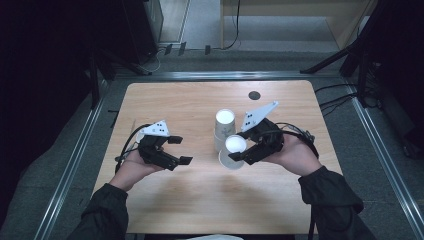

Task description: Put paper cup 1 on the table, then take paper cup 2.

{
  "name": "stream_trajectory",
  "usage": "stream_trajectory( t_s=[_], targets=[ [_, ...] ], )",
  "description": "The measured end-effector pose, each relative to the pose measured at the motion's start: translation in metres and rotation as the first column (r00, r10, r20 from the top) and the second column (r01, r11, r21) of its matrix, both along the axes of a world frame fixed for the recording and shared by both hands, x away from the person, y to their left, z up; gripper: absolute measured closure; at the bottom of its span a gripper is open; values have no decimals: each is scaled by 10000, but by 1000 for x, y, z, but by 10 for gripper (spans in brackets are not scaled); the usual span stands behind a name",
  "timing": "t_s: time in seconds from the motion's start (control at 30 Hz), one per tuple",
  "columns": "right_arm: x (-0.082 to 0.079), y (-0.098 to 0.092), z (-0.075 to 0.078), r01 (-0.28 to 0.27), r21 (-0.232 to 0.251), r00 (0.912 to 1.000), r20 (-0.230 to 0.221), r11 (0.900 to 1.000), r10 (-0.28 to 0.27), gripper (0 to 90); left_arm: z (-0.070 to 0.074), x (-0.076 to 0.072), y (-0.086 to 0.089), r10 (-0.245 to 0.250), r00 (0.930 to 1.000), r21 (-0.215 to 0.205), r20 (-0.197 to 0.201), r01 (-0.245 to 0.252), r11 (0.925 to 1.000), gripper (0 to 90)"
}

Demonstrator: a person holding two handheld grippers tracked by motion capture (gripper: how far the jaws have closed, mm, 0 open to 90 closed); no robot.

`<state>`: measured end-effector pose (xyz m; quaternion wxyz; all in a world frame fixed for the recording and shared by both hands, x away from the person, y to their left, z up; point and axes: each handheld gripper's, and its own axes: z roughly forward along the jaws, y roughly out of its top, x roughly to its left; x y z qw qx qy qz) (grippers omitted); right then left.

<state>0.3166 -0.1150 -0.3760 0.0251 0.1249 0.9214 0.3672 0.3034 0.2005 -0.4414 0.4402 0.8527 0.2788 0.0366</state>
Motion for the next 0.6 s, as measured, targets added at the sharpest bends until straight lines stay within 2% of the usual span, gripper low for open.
stream_trajectory(
  t_s=[0.1, 0.2, 0.33, 0.47, 0.53, 0.6],
  targets=[
    [0, 0, -18, -164, 62, 9998, 72, 9998, 163, 355, -3, 0, -6, -184, 9998, 75, -30, 185, 9998, 139],
    [2, 0, -35, -110, 302, 9999, -128, 9995, 114, 355, -5, 0, -10, -301, 9994, 122, -150, 303, 9995, 123],
    [3, 2, -47, 74, 600, 9994, -353, 9982, -53, 356, -8, 3, -12, -481, 9971, -425, -585, 456, 9981, 103],
    [5, 5, -58, 67, 731, 9987, -518, 9973, -29, 357, -11, 1, -17, -693, 9969, -187, -367, 686, 9975, 118],
    [5, 5, -62, -99, 798, 9990, -432, 9968, 134, 356, -14, 1, -21, -807, 9959, -21, -400, 807, 9967, 125],
    [6, 5, -66, -121, 980, 9979, -624, 9951, 182, 356, -16, 0, -26, -975, 9945, 35, -386, 977, 9952, 124]
  ],
)
